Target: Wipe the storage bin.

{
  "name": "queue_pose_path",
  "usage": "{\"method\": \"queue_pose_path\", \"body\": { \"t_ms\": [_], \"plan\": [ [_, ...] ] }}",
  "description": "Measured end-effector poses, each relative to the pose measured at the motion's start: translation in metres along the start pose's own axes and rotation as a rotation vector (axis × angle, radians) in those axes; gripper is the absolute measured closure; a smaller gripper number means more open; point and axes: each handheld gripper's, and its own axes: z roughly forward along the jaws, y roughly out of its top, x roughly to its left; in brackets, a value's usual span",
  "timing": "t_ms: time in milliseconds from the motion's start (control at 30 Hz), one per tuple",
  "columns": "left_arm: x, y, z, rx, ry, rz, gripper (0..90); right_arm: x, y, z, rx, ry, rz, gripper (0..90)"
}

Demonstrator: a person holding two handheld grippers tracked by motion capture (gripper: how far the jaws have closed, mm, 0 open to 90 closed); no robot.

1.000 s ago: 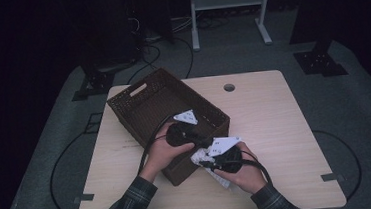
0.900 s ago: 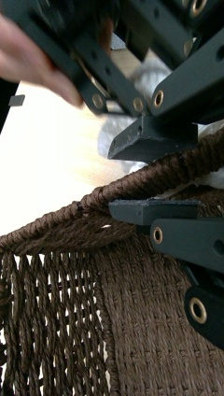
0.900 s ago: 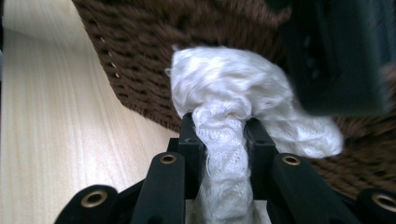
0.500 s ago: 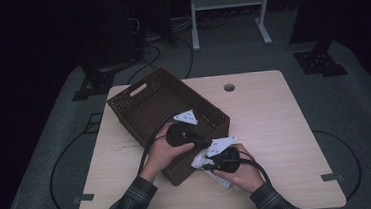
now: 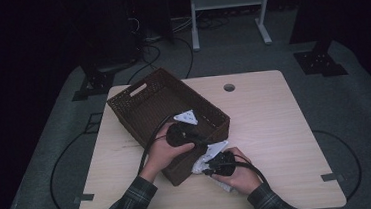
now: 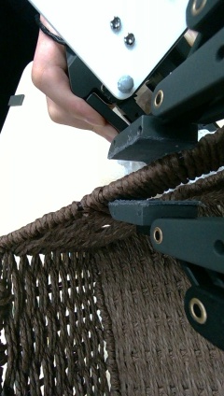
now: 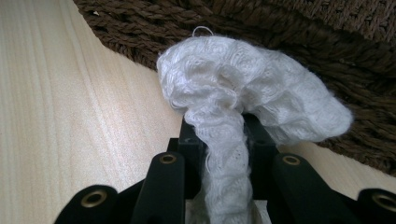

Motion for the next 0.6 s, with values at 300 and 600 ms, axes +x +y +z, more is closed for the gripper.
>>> {"method": "queue_pose_path", "body": {
  "t_ms": [300, 600],
  "plan": [
    [0.000, 0.000, 0.000, 0.001, 0.001, 0.001, 68.9, 0.005, 0.002, -0.011, -0.062, 0.016, -0.020, 73.1],
    [0.000, 0.000, 0.000, 0.002, 0.001, 0.006, 69.0, 0.010, 0.009, -0.029, -0.142, 0.024, -0.035, 73.2]
  ]
}}
